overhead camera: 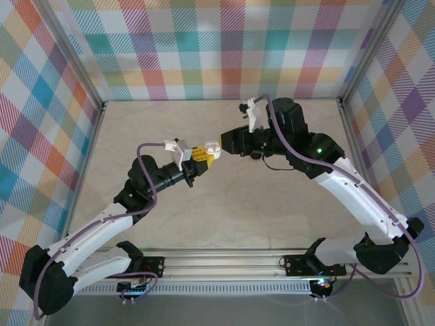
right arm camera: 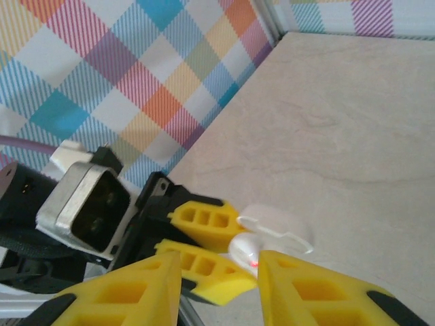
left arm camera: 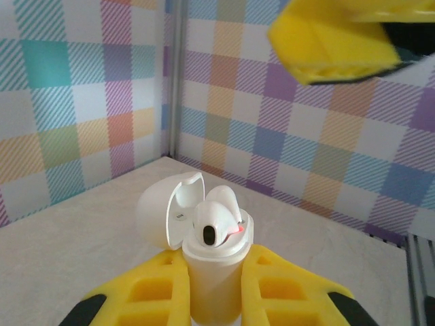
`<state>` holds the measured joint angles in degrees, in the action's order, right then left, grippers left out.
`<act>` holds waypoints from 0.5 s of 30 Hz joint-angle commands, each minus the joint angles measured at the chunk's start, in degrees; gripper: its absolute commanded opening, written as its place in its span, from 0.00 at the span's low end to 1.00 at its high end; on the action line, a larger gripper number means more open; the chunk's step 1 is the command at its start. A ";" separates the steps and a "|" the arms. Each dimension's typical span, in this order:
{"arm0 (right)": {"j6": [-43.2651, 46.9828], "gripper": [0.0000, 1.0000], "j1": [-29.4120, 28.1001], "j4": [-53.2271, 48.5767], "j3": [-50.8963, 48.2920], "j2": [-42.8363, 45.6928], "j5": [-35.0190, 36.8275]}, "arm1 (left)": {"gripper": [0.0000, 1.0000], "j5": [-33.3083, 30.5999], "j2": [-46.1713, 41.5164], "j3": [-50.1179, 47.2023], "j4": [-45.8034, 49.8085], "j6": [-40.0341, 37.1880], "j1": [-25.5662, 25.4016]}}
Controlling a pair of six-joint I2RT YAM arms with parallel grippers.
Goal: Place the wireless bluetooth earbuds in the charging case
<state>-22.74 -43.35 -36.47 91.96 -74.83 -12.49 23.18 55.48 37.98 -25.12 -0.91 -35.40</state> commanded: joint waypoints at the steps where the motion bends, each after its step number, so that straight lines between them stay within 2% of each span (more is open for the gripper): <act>1: 1.90 0.35 1.36 -3.20 1.12 -1.06 -2.04 | 0.00 5.38 -1.88 -0.04 0.34 -1.96 0.42; 3: 1.24 0.38 2.07 -2.71 0.87 -2.38 -5.22 | 0.00 6.79 -2.24 0.12 0.84 -2.44 0.39; 5: 1.17 0.46 2.57 -2.50 0.97 -4.16 -9.13 | 0.00 8.52 -2.30 0.70 1.90 -3.00 0.42; 9: 1.61 0.49 2.76 -2.22 1.27 -6.78 -13.72 | 0.00 12.10 -1.77 2.00 3.50 -3.49 0.42; 15: 2.48 0.49 2.85 -1.88 1.24 -8.97 -19.42 | 0.00 12.58 -1.26 2.60 3.69 -3.24 0.50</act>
<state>-21.69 -40.82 -38.26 92.05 -83.59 -26.55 33.56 54.26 38.39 -20.84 -3.25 -35.35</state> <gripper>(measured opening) 0.492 0.156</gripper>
